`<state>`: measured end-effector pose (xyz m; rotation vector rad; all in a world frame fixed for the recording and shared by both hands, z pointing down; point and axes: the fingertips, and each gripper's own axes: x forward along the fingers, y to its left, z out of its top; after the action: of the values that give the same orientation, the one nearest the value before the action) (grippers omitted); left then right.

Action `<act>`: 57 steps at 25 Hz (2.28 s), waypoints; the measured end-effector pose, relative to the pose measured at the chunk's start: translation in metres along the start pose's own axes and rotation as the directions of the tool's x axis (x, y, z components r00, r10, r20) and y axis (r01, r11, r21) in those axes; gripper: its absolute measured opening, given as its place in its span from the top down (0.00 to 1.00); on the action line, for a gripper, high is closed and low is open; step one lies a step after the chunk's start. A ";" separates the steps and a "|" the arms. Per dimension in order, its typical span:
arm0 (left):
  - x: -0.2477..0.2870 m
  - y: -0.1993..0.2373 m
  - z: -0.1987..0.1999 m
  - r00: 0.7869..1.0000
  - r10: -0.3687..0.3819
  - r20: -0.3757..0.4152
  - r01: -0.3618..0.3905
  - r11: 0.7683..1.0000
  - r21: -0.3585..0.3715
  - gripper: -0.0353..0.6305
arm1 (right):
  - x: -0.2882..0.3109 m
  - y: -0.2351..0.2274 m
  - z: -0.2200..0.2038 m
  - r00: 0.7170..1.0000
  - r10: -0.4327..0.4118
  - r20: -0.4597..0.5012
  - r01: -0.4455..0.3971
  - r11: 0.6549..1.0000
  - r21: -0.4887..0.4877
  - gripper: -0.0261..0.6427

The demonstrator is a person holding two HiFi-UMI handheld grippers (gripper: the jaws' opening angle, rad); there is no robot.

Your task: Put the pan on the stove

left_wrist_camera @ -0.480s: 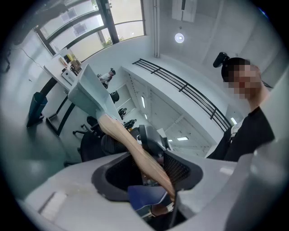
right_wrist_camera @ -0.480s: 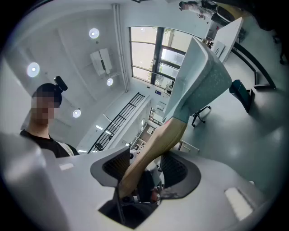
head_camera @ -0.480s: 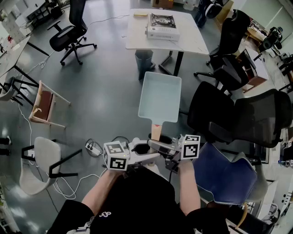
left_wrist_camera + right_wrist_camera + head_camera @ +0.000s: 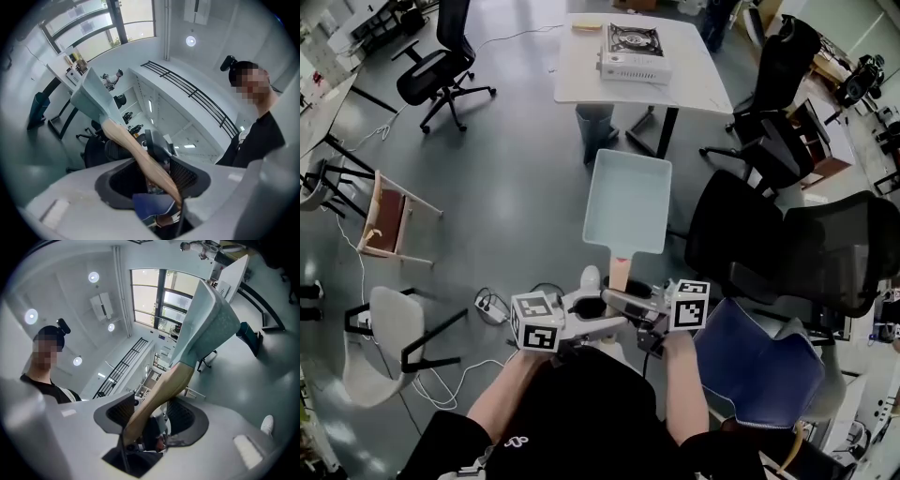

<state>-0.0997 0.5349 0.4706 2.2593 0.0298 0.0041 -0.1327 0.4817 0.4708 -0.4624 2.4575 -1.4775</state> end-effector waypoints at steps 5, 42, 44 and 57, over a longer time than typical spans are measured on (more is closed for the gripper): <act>0.009 0.028 0.027 1.000 -0.008 -0.003 0.008 1.000 -0.023 0.61 | 0.006 -0.023 0.033 1.000 -0.016 -0.013 0.016 1.000 0.012 0.63; 0.029 0.159 0.218 0.998 0.011 -0.064 -0.009 0.999 0.033 0.61 | 0.074 -0.105 0.239 1.000 -0.003 0.003 0.003 0.999 -0.033 0.63; 0.033 0.165 0.225 0.998 0.012 -0.065 -0.010 0.999 0.039 0.61 | 0.074 -0.110 0.249 1.000 -0.004 0.003 0.004 0.999 -0.033 0.63; 0.062 0.219 0.280 0.999 0.029 -0.045 -0.028 0.999 0.028 0.61 | 0.074 -0.155 0.316 1.000 -0.002 -0.020 0.002 1.000 -0.020 0.63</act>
<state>-0.0297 0.1814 0.4613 2.2871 0.0214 0.0703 -0.0649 0.1283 0.4593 -0.4563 2.4900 -1.4666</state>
